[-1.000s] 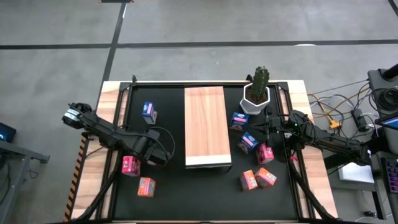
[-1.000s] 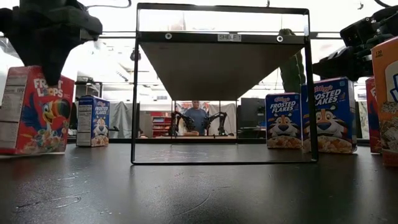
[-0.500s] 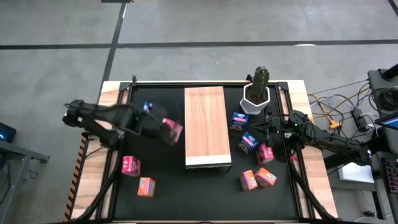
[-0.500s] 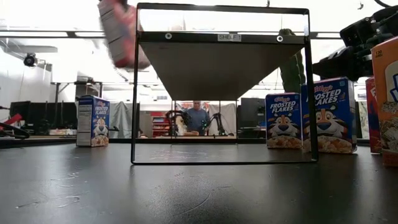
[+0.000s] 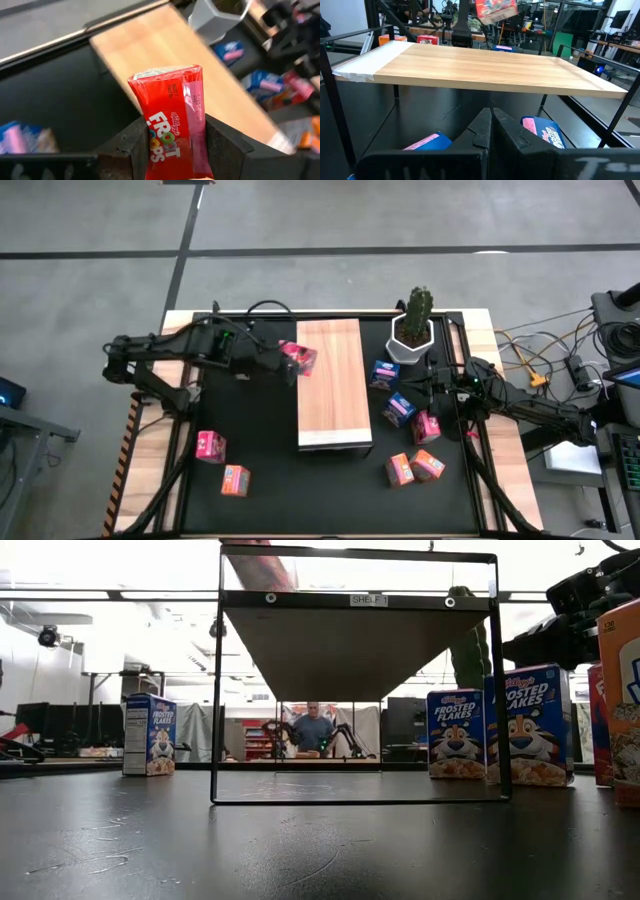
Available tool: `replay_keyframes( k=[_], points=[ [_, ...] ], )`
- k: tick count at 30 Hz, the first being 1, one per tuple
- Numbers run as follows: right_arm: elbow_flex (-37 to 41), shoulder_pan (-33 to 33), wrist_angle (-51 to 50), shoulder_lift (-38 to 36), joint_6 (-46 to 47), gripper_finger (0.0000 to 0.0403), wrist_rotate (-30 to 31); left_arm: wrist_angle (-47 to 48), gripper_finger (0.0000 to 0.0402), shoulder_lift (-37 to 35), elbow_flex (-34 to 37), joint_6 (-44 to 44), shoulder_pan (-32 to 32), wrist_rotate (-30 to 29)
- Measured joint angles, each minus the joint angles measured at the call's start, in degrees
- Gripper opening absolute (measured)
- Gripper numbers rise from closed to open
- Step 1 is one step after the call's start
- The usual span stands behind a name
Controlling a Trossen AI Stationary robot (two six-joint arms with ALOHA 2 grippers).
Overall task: Stack cereal on shelf
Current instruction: Put the top left red cereal box on the shelf
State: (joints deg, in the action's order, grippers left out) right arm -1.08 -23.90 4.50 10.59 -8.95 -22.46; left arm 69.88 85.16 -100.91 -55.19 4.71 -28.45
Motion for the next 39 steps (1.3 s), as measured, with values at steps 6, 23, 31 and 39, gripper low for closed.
replay_keyframes(
  k=[6, 23, 31, 39],
  points=[
    [0.00, -0.02, -0.01, 0.00, 0.00, 0.0009, 0.00, -2.97, 0.0146, 0.01, 2.63, 1.19, -2.20, 0.48],
    [0.02, -0.02, -1.24, 0.04, -0.03, 0.0009, 0.03, -9.11, 0.0189, 3.96, 4.97, 0.01, -2.21, 5.25],
    [0.00, -0.02, -1.23, 0.00, -0.02, 0.0009, 0.02, -13.53, 0.0197, 5.01, 4.97, 2.65, -2.21, 5.40],
    [0.02, -0.02, -1.26, 0.00, -0.04, 0.0009, 0.02, -6.79, 0.0167, 3.05, 4.95, 10.13, -0.62, 12.62]
  ],
)
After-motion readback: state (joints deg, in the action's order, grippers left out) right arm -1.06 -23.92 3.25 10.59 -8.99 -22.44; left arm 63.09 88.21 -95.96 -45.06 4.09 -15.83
